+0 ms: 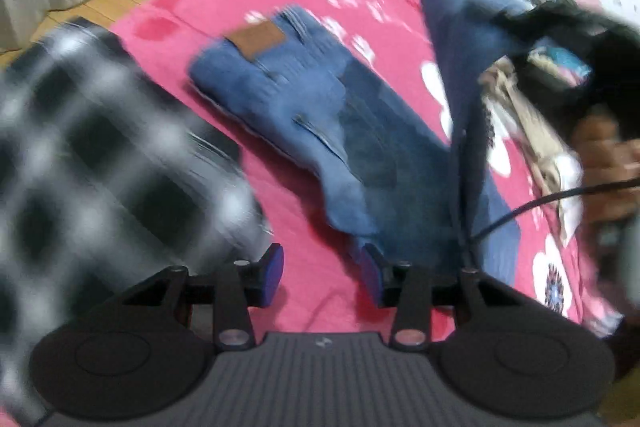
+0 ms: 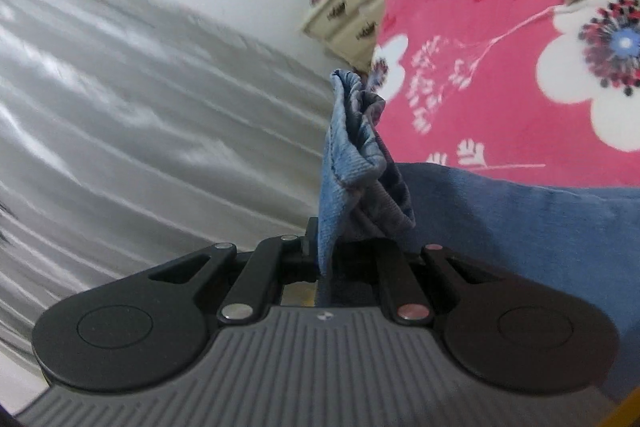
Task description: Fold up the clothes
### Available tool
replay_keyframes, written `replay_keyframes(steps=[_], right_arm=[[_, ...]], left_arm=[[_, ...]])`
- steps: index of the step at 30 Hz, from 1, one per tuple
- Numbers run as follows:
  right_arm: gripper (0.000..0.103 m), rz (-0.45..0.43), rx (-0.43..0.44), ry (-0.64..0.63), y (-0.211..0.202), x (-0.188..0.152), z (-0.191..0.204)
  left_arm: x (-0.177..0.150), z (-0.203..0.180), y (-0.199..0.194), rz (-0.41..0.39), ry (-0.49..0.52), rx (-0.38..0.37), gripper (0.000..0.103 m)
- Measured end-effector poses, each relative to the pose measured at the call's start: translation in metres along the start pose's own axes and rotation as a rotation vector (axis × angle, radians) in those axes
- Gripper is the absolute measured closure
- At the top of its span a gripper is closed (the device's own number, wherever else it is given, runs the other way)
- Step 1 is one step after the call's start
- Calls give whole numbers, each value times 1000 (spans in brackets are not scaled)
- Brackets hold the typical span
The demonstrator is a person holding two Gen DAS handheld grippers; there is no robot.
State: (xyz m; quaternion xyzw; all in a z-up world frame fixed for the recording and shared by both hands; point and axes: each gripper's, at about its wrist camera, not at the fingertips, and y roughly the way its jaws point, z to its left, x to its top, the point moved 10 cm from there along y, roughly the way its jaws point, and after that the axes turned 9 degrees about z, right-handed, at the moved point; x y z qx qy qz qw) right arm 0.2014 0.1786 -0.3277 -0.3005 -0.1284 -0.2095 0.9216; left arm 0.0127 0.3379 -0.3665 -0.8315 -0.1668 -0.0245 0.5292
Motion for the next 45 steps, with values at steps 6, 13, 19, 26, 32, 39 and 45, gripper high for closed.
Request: replay_keyframes(steps=[6, 13, 19, 26, 32, 39, 45], right_arm=[[96, 160, -175, -307, 80, -30, 19], [62, 389, -242, -457, 132, -74, 27], [53, 341, -116, -296, 94, -69, 37], [53, 220, -321, -40, -7, -58, -48], [53, 157, -612, 135, -126, -84, -137], [53, 326, -623, -292, -115, -65, -145], [53, 332, -593, -360, -134, -60, -162]], left_arm=[[14, 17, -21, -39, -15, 26, 60], [33, 39, -40, -72, -48, 43, 60], [62, 47, -44, -107, -47, 54, 59], [95, 22, -17, -94, 51, 32, 58], [93, -9, 22, -6, 60, -22, 58], [40, -55, 57, 163, 62, -132, 57], [-18, -106, 100, 279, -20, -273, 56]])
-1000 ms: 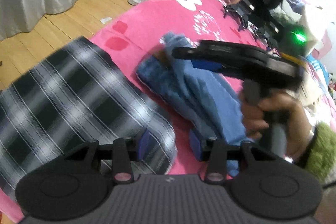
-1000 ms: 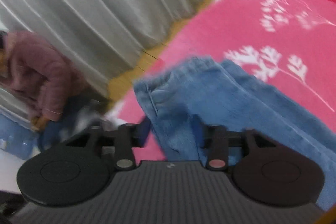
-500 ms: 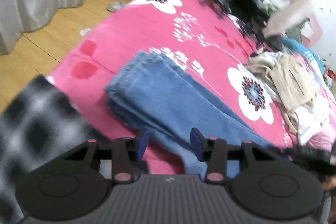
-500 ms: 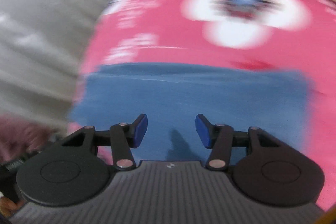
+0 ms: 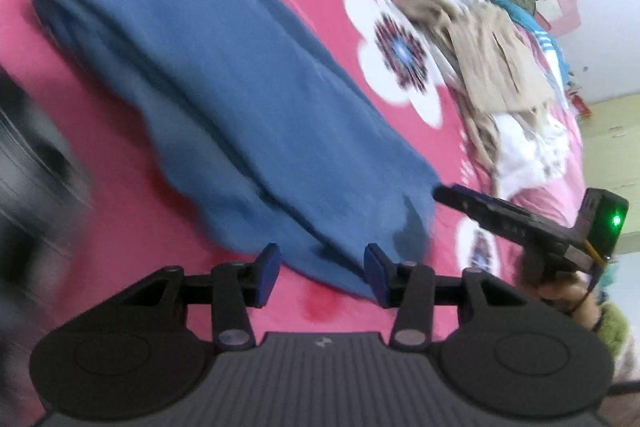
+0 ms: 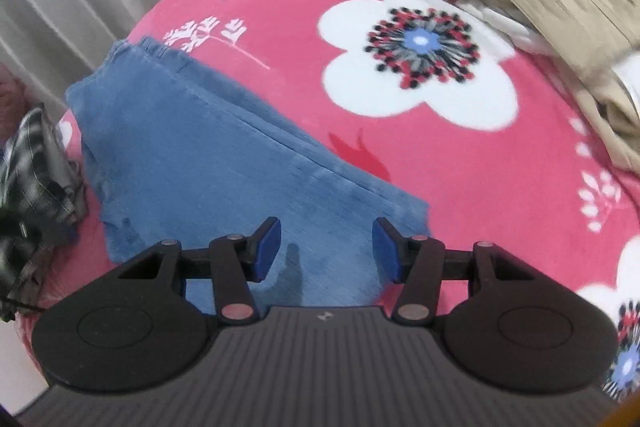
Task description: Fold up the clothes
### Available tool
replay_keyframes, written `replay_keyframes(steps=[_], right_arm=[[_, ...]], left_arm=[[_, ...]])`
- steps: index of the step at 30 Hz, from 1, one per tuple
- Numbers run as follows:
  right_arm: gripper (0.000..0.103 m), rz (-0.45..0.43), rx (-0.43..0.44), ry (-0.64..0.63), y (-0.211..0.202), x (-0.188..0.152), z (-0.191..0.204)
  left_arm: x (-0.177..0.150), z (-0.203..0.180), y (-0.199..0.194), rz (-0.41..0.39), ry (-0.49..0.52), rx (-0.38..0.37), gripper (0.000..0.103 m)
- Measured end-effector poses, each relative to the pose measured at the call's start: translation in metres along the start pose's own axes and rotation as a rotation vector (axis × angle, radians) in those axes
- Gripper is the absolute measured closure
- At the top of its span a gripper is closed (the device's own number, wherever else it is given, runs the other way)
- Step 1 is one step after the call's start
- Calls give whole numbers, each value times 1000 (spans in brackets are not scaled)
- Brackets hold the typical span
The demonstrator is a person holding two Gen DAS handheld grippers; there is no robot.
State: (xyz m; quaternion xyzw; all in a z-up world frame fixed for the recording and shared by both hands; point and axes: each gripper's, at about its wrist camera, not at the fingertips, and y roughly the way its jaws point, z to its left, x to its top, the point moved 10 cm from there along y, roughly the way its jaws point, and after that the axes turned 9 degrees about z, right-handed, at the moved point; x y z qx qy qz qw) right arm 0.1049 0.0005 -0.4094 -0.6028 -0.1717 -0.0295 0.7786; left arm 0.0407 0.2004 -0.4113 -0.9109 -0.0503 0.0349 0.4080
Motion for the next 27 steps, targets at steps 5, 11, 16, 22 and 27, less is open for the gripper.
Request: replay_keyframes(steps=[5, 11, 16, 22, 27], right_arm=[[53, -8, 62, 35, -12, -28, -21], [53, -45, 143, 55, -13, -25, -42], [53, -41, 200, -235, 2, 3, -20], [54, -29, 242, -683, 40, 41, 33], [55, 46, 316, -751, 83, 74, 52]], left_arm=[[-19, -23, 52, 8, -75, -43, 55], [-21, -35, 86, -29, -137, -9, 52], [-14, -33, 94, -97, -163, 47, 53], [-7, -26, 101, -153, -155, 68, 59], [-9, -23, 101, -194, -144, 90, 68]])
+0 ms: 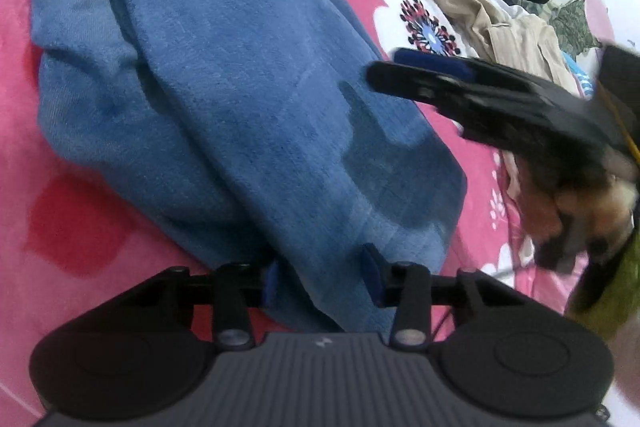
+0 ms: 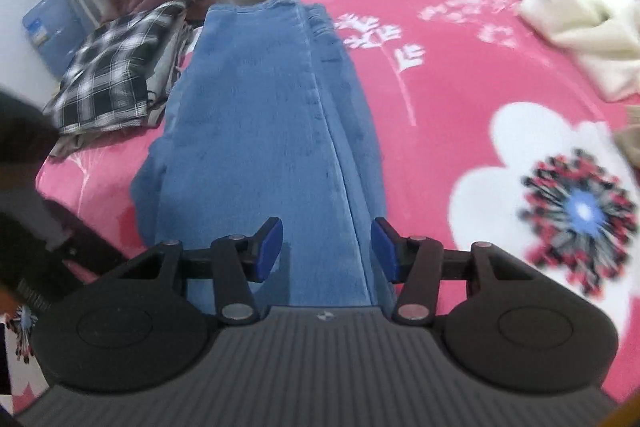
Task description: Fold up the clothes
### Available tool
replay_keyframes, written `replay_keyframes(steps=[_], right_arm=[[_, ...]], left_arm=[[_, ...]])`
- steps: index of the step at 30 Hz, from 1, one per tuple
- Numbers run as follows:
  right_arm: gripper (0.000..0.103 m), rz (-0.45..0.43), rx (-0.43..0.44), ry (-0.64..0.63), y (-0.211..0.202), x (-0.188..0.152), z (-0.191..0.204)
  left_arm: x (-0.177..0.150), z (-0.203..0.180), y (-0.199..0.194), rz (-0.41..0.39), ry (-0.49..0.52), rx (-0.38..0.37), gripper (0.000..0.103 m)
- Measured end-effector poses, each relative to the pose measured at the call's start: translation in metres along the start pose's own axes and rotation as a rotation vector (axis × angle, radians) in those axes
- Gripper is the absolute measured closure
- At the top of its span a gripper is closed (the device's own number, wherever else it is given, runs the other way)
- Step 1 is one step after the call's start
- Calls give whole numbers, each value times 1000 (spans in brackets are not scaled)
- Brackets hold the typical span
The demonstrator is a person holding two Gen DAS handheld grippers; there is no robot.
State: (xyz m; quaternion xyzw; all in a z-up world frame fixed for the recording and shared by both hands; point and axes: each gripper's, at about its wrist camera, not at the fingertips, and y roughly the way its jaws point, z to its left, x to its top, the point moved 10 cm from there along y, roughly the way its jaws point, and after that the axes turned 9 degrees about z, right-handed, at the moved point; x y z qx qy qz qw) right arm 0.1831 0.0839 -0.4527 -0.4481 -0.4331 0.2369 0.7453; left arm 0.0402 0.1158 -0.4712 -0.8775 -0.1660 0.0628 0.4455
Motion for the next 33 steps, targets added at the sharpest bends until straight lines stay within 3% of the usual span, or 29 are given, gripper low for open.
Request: replay_keyframes(steps=[4, 9, 13, 17, 20, 21, 23, 28, 33], right_arm=[[58, 98, 81, -2, 23, -7, -4], [92, 114, 132, 64, 15, -16, -14], [93, 84, 129, 89, 5, -15, -22], [77, 80, 101, 1, 2, -21, -15], [81, 114, 57, -36, 14, -29, -15], [91, 124, 54, -48, 13, -29, -14], [96, 146, 62, -65, 6, -28, -12], [97, 195, 55, -95, -15, -41, -13], [95, 179, 3, -66, -11, -54, -15]], left_arm=[[-3, -1, -2, -23, 4, -6, 91], [-3, -6, -5, -34, 21, -25, 96], [-4, -1, -1, -24, -11, -18, 92], [-5, -2, 0, -45, 7, 11, 94], [-7, -4, -1, -63, -7, 18, 97], [-7, -5, -3, -66, -30, 5, 97], [-11, -8, -7, -67, -57, -31, 97], [-21, -23, -4, -46, -5, -66, 97], [-22, -7, 13, -17, -60, -76, 91]])
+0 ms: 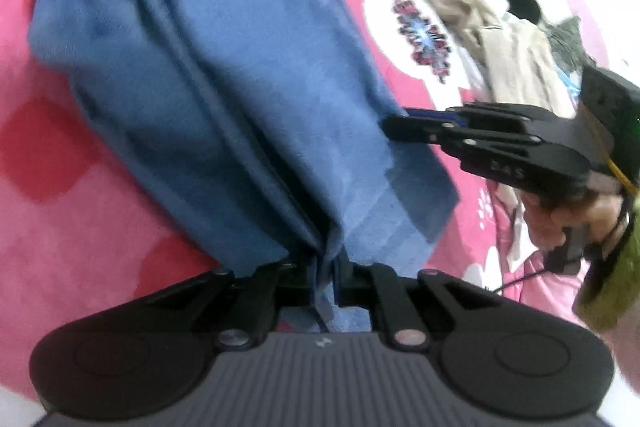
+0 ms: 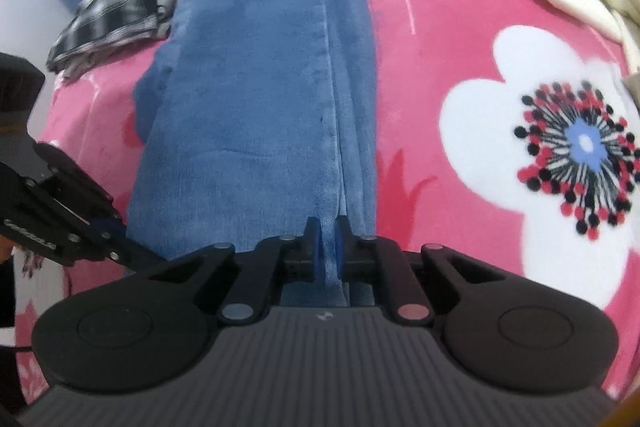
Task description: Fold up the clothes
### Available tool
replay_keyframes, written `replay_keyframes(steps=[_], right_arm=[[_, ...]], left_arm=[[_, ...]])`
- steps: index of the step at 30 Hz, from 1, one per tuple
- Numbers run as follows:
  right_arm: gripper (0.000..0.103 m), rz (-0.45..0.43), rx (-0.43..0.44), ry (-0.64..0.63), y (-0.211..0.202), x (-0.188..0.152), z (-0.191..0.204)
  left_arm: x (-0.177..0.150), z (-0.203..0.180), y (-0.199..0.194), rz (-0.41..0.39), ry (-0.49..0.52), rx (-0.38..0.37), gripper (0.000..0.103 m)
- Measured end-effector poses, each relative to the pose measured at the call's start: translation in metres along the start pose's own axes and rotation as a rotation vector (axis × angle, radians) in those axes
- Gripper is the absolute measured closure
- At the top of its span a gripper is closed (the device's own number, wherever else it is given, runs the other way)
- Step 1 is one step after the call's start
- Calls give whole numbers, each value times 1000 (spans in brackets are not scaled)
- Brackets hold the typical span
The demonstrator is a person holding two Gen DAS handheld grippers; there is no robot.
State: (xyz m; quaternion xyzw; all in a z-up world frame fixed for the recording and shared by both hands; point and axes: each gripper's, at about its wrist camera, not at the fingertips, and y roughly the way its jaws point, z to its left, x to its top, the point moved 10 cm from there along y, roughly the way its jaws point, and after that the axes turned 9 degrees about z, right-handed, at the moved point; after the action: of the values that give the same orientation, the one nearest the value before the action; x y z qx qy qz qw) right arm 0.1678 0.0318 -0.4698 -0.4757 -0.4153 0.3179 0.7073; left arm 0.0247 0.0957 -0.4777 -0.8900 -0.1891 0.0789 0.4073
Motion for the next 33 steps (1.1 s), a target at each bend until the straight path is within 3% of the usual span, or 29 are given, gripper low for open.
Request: replay_keyframes(steps=[3, 4, 6, 11, 14, 18, 20, 23, 26, 29, 31, 33], right_arm=[[91, -7, -32, 22, 1, 1, 4], [89, -13, -42, 43, -4, 0, 3], [79, -33, -68, 90, -18, -1, 2], [79, -178, -128, 201, -64, 21, -3], [82, -266, -140, 200, -67, 63, 6], [85, -357, -152, 120, -40, 144, 29], [85, -396, -149, 81, -24, 187, 39], [85, -384, -109, 79, 11, 241, 47], [85, -311, -48, 148, 60, 280, 38], [96, -259, -45, 186, 92, 289, 28], [97, -271, -4, 263, 83, 286, 21], [94, -293, -30, 343, 56, 265, 14]], left_arm=[[-2, -2, -13, 26, 44, 15, 85], [-3, -1, -22, 33, 67, 25, 78], [1, 3, -46, 18, 104, 55, 74], [62, 28, -125, -183, 126, 144, 73], [118, 46, -147, -291, 133, 211, 73], [190, 74, -158, -396, 112, 323, 74], [213, 90, -155, -394, 109, 376, 85], [220, 101, -149, -367, 99, 354, 86], [216, 102, -149, -380, 153, 357, 87], [218, 109, -151, -365, 128, 312, 88], [221, 113, -151, -342, 89, 259, 88], [222, 115, -153, -322, 79, 231, 88]])
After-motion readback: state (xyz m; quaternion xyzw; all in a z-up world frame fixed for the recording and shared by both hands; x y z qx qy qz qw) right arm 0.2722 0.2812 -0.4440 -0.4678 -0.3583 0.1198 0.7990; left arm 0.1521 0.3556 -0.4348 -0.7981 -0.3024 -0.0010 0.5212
